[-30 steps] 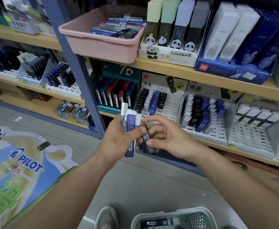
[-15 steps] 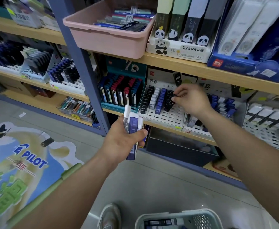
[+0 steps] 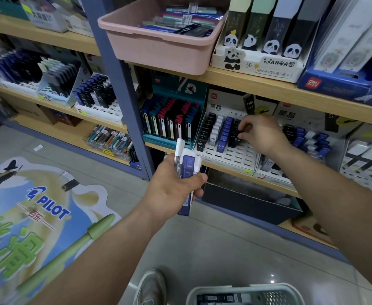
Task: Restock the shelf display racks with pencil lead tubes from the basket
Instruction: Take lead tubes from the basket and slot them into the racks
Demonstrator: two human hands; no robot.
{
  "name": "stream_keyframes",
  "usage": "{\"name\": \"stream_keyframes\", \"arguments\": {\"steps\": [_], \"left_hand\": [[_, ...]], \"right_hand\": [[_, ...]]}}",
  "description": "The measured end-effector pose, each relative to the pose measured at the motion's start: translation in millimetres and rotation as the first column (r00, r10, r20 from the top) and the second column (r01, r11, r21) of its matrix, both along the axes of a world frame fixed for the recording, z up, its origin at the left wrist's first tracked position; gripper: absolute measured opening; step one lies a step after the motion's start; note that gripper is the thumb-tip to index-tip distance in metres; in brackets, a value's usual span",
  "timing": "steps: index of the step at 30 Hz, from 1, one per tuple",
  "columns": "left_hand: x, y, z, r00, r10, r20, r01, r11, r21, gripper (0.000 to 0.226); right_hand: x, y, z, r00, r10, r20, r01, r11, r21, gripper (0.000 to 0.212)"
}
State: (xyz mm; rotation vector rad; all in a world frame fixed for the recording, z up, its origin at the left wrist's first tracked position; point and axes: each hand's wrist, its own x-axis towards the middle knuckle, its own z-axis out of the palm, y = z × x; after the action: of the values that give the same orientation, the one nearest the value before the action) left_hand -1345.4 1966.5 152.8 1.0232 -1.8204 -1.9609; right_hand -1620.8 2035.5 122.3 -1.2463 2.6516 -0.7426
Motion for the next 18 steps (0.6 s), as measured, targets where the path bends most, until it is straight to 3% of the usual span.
{"name": "stream_keyframes", "arguments": {"steps": [7, 14, 16, 18], "left_hand": [[1, 1, 1, 1.000, 0.009, 0.013, -0.009, 1.000, -0.018, 0.031], [0, 0, 0, 1.000, 0.018, 0.017, -0.018, 1.000, 0.016, 0.030], [-1, 0, 0, 1.000, 0.015, 0.014, -0.015, 1.000, 0.024, 0.031], [-2, 1, 0, 1.000, 0.004, 0.007, -0.004, 1.000, 0.023, 0.030]], "right_hand": [[2, 0, -6, 0.987, 0.082, -0.137, -0.080, 0.997, 0.017, 0.021], [7, 3, -5, 0.975, 0.171, -0.140, -0.137, 0.965, 0.223, 0.033], [18, 7, 3, 0.983, 0.124, -0.133, -0.106, 0.985, 0.133, 0.032], [42, 15, 15, 0.994, 0.107, -0.001, -0.106, 0.992, -0.074, 0.021]]}}
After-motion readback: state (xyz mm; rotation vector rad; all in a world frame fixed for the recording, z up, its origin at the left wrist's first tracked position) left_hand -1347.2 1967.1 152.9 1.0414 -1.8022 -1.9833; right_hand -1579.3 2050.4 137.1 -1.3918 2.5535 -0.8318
